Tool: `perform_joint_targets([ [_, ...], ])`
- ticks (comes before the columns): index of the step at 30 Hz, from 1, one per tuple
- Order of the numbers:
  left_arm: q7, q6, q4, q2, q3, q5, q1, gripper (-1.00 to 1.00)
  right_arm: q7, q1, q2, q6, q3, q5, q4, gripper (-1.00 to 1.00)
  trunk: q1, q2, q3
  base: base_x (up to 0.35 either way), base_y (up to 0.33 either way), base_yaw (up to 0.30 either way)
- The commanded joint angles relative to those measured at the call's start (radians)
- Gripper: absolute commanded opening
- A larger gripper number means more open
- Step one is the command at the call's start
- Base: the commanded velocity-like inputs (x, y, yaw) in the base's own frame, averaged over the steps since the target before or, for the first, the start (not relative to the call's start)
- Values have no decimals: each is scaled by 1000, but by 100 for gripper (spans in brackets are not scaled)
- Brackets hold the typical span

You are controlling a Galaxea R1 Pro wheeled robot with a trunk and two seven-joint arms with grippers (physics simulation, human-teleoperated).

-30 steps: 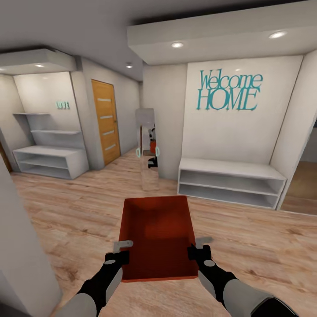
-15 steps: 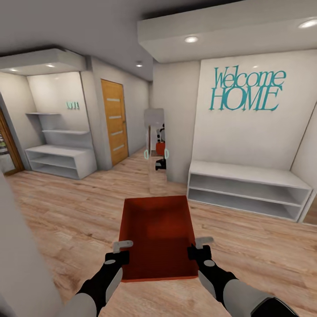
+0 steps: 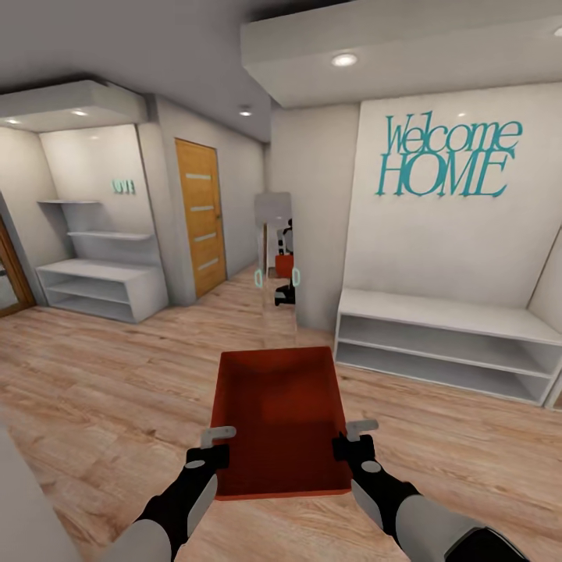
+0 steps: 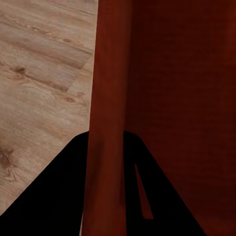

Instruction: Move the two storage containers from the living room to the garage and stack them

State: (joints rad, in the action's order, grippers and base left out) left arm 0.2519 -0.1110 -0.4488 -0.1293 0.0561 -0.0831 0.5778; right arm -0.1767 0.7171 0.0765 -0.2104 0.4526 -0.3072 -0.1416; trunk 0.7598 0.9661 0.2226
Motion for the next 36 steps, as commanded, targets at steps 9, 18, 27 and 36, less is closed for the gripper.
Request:
perform_joint_targets([
  [9,61,10,-5,28,-24,14,0,-100,0,1,0,-1,-43,-44,0,-100,1,1,1,323,0,0],
  [18,61,10,-5,28,-24,15,0,-100,0,1,0,-1,-43,-44,0,-100,1,1,1,323,0,11],
  [27,61,10,-6,28,-24,15,0,-100,0,1,0,-1,-43,-44,0,-100,1,1,1,323,0,110],
  [36,60,10,-7,27,-24,15,0,-100,0,1,0,-1,-43,-44,0,-100,1,1,1,323,0,118],
])
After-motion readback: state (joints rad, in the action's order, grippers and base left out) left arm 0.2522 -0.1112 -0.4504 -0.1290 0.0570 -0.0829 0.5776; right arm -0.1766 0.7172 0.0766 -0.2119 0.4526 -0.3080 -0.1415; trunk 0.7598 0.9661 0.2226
